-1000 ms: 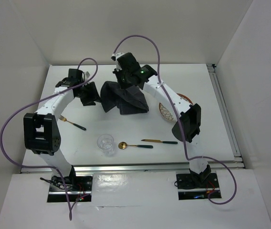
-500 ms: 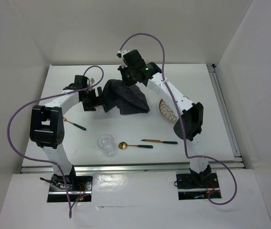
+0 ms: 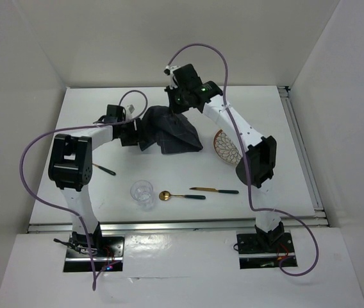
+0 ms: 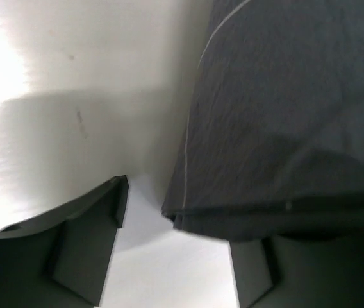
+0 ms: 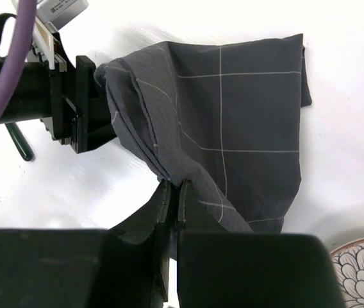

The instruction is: Set the dinner table for one person

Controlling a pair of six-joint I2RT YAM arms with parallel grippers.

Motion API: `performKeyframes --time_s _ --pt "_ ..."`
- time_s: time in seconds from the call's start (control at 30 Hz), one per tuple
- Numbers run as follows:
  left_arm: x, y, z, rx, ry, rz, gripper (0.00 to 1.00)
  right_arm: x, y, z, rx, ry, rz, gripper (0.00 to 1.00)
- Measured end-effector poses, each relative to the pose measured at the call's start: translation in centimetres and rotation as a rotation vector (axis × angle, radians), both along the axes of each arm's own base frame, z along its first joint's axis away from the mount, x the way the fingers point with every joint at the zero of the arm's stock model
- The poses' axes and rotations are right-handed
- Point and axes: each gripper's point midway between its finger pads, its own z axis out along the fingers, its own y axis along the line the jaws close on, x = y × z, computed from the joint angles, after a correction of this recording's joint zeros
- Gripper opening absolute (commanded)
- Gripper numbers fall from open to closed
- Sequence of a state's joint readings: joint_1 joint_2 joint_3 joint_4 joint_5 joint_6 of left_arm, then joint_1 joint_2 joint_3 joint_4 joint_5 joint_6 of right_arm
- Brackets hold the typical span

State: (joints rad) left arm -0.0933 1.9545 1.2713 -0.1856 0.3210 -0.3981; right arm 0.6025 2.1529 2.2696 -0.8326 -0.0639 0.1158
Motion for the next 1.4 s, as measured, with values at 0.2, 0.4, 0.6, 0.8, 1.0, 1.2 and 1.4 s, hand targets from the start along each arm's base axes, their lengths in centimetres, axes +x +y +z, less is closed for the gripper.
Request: performKeyframes --time_s 0.2,0.4,0.6,0.8,1.0,1.2,1.4 --pt "0.8 -1.0 -0.6 -0.036 -0.002 -0.003 0.1 0.4 -0.6 0.0 0.009 0.006 -0.018 0.0" --pt "1.3 -1.0 0.1 -0.015 0.014 0.003 0.0 0.6 -0.9 0.0 0.013 0.01 -0.03 0.0" --pt "3.1 0.3 3.8 0.008 -0.031 0.038 0.0 0.9 -1.9 0.6 0.013 0.005 -0.051 0.0" --pt "4.8 2.1 12.1 0.035 -0.162 0.071 0.0 1.2 -4.4 3.7 0.029 -0.043 -0.104 0.0" --pt "3.8 2.6 23.6 0.036 -0.366 0.088 0.0 -0.8 -6.5 8.8 0.073 -0.123 -0.124 0.0" --pt "-0.4 2.7 31.5 0.026 -0.488 0.092 0.0 -4.4 -8.2 12.4 0.118 -0.177 -0.118 0.0" --pt "-5.9 2.7 34.6 0.024 -0.509 0.086 0.0 -8.4 -8.7 14.7 0.179 -0.202 -0.089 0.0"
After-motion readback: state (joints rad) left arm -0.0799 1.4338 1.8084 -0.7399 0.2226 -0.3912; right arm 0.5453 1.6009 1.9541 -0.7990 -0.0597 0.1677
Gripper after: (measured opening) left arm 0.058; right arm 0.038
